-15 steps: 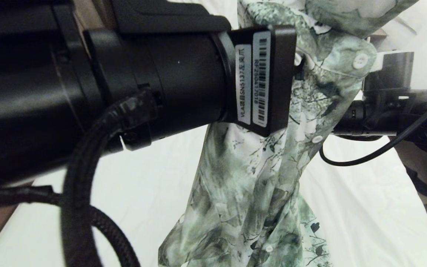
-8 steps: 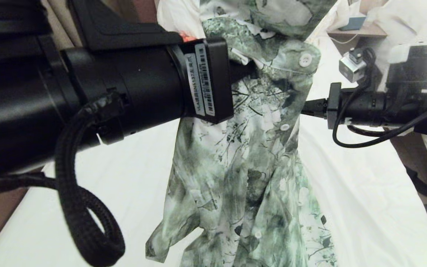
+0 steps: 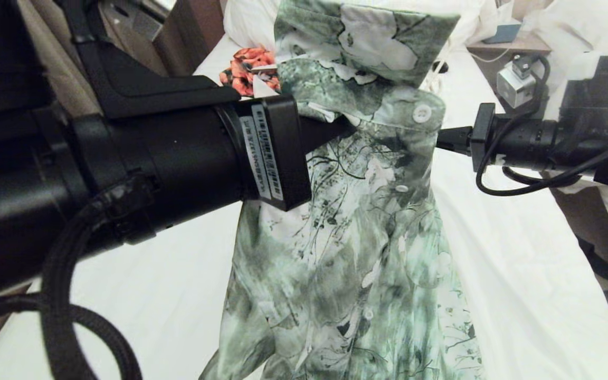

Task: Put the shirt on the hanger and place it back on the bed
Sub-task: Hook the other side of the shirt onto the hanger

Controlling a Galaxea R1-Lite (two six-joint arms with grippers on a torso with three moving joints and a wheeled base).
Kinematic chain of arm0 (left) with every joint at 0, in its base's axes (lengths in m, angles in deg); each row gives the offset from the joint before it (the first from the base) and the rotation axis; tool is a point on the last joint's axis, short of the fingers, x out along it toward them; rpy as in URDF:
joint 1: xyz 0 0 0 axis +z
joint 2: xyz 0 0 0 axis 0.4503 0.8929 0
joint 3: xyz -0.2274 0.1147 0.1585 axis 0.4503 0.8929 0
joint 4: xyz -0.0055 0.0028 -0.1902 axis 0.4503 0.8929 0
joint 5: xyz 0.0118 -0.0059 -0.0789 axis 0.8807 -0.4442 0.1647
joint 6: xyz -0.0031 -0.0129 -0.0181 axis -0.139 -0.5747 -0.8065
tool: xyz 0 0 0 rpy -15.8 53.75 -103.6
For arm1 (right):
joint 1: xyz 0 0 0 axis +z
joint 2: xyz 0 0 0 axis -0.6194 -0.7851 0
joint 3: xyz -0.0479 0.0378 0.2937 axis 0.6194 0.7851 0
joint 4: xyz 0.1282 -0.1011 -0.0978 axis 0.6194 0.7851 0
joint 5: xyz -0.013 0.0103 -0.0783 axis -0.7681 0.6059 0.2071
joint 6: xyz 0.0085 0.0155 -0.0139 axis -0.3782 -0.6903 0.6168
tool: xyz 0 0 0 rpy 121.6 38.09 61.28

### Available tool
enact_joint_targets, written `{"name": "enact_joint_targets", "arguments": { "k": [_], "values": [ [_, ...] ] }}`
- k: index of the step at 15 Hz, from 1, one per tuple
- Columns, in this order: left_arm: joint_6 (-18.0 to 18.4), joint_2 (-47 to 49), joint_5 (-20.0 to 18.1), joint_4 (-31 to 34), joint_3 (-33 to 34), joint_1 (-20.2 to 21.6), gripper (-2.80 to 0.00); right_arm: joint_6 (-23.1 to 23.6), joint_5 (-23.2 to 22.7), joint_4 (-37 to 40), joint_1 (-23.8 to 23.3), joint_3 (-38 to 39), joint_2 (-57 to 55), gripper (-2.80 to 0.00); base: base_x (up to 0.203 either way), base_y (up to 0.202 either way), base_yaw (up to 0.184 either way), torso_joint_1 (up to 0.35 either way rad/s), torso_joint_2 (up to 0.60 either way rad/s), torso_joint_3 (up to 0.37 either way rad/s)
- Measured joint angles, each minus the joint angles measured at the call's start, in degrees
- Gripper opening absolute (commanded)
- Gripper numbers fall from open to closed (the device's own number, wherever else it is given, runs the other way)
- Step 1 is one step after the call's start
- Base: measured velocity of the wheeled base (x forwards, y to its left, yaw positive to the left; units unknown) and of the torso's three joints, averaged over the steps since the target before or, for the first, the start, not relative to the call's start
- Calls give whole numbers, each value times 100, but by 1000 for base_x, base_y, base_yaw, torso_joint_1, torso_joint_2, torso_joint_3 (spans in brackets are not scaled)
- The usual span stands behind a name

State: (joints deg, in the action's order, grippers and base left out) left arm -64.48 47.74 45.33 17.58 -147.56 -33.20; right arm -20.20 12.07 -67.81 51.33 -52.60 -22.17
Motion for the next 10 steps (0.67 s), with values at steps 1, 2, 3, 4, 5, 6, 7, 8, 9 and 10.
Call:
{"name": "enact_joint_targets", "arguments": {
  "k": [1, 2, 3, 4, 5, 6, 7, 8, 9, 10],
  "values": [
    [-11, -23, 1, -9, 138, -21, -280, 0, 6, 0, -5, -21, 0, -280, 0, 0, 0, 0, 0, 0],
    [-24, -37, 1, -9, 285, -39, -280, 0, 9, 2, -7, -36, 0, -280, 0, 0, 0, 0, 0, 0],
    [-32, -44, 1, -20, 405, -43, -280, 0, 6, 2, -2, -53, -7, -280, 0, 0, 0, 0, 0, 0],
    [-38, -48, -5, -27, 557, -51, -280, 0, 8, 2, -2, -67, -17, -280, 0, 0, 0, 0, 0, 0],
    [-41, -49, -4, -99, 721, -54, -280, 0, 6, 3, 2, -73, -27, -280, 0, 0, 0, 0, 0, 0],
    [-38, -43, -3, -225, 881, -56, -280, 0, 6, 3, 4, -75, -35, -280, 0, 0, 0, 0, 0, 0],
    [-33, -37, -4, -411, 1025, -59, -280, 0, 6, 5, 6, -79, -41, -280, 0, 0, 0, 0, 0, 0],
    [-29, -31, -4, -558, 1190, -59, -280, 0, 6, 5, 13, -95, -44, -280, 0, 0, 0, 0, 0, 0],
    [-29, -23, 1, -711, 1346, -48, -280, 3, 4, 5, 24, -100, -44, -280, 0, 0, 0, 0, 0, 0],
    [-27, -21, 1, -763, 1480, -31, -280, 6, 6, 8, 30, -101, -46, -280, 0, 0, 0, 0, 0, 0]
  ]
}}
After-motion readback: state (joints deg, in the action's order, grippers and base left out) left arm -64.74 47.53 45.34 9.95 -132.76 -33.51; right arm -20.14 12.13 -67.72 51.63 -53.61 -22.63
